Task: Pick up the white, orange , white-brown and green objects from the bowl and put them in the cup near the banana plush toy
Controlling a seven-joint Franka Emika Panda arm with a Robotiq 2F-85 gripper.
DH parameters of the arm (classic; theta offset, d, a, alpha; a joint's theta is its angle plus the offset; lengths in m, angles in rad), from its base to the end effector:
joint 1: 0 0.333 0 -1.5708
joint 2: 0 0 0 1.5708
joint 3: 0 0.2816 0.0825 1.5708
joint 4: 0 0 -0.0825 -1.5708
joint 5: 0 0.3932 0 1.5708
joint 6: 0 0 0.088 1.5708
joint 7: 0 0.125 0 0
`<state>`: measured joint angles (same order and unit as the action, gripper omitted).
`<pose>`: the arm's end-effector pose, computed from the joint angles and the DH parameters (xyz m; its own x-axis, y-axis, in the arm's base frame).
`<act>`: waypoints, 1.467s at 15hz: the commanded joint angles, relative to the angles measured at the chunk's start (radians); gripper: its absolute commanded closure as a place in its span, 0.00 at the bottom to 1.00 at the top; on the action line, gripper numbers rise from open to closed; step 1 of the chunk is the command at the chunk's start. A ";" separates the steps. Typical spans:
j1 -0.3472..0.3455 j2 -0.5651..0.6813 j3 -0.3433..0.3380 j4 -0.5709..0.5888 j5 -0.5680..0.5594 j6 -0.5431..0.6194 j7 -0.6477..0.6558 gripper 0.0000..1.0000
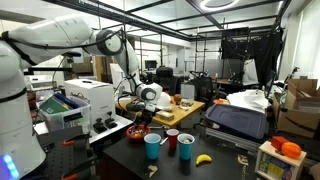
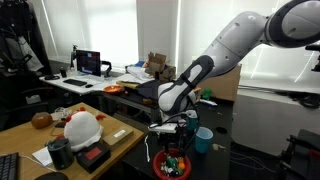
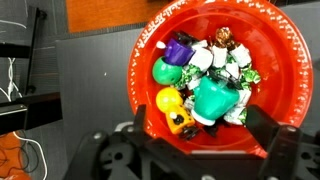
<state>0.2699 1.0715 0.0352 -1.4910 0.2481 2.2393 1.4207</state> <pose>0.5845 0.1953 -0.0336 0.2147 -0.9534 -0.2122 -0.9127 -0.2732 0.3040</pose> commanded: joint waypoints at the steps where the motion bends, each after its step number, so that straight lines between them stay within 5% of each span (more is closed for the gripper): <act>1: -0.007 0.047 0.021 0.059 0.024 -0.016 0.025 0.00; 12: -0.013 0.094 0.023 0.088 0.051 0.002 0.117 0.00; 13: -0.015 0.095 0.024 0.089 0.052 -0.002 0.123 0.25; 14: -0.016 0.095 0.024 0.089 0.052 0.000 0.130 0.26; 20: -0.020 0.090 0.023 0.084 0.054 0.016 0.152 0.70; 22: -0.019 0.085 0.023 0.079 0.051 0.025 0.160 0.70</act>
<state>0.2591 1.1588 0.0482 -1.4182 0.2842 2.2470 1.5582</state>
